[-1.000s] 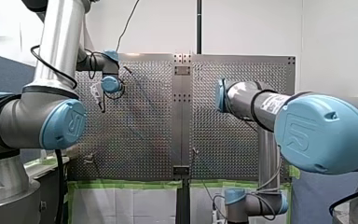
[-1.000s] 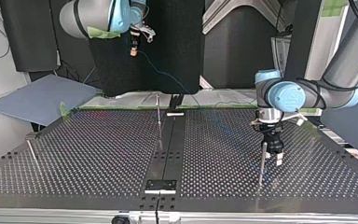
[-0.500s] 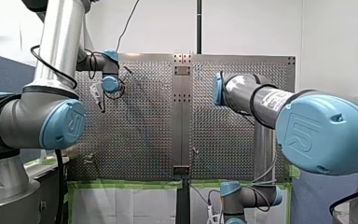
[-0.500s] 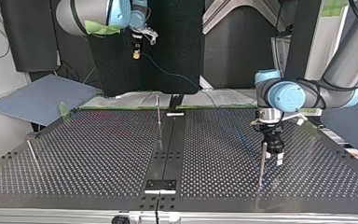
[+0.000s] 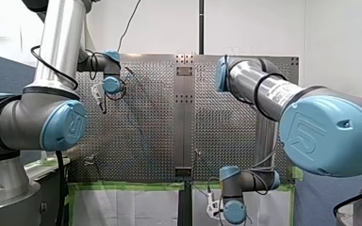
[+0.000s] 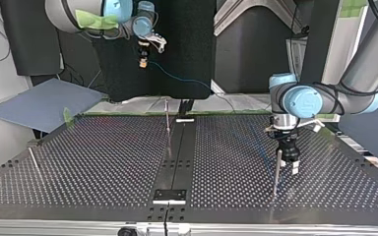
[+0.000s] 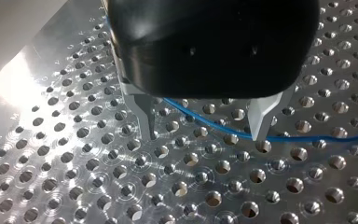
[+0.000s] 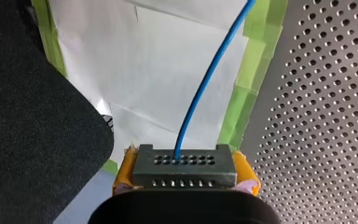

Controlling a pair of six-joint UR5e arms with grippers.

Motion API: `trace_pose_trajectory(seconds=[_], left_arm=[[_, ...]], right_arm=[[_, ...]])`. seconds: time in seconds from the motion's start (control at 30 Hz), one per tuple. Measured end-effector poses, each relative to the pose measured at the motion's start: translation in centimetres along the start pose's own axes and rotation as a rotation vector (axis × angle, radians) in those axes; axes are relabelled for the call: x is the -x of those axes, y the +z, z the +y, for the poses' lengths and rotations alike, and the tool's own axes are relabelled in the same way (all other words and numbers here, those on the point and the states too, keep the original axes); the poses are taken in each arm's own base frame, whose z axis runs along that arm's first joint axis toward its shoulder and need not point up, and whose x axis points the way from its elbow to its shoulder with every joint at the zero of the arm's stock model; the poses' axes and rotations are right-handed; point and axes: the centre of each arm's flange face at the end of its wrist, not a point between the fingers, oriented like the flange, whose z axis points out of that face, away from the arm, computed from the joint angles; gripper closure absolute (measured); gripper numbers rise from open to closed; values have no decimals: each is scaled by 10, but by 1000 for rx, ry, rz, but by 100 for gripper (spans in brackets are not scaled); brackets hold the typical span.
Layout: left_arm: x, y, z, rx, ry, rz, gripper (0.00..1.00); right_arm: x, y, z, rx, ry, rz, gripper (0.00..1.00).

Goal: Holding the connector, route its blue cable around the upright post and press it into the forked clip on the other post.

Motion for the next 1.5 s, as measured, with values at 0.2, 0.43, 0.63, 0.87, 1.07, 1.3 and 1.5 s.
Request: trace_pose_trajectory(seconds=[0.2,0.43,0.63,0.87,1.07,1.3,1.5], left_arm=[[0,0,0,0,0,3,0],[-2,-3,-3,-1,2,17,0],[-3,-4,-5,-5,2,22,0],[-4,-5,-7,-8,1,24,0],[-4,-5,-7,-9,1,24,0],[-5,-6,-9,-11,-1,27,0],[-6,-7,-11,-13,-2,29,0]], right_arm=[[-22,-1,5,6,-18,-11,92],[-49,1,9,6,-29,-13,92],[-80,3,9,-8,-43,16,92],[-115,6,5,-44,-29,83,92],[-146,7,3,-66,-14,136,92],[-176,3,5,-64,-6,182,92],[-202,-4,10,-56,4,227,92]])
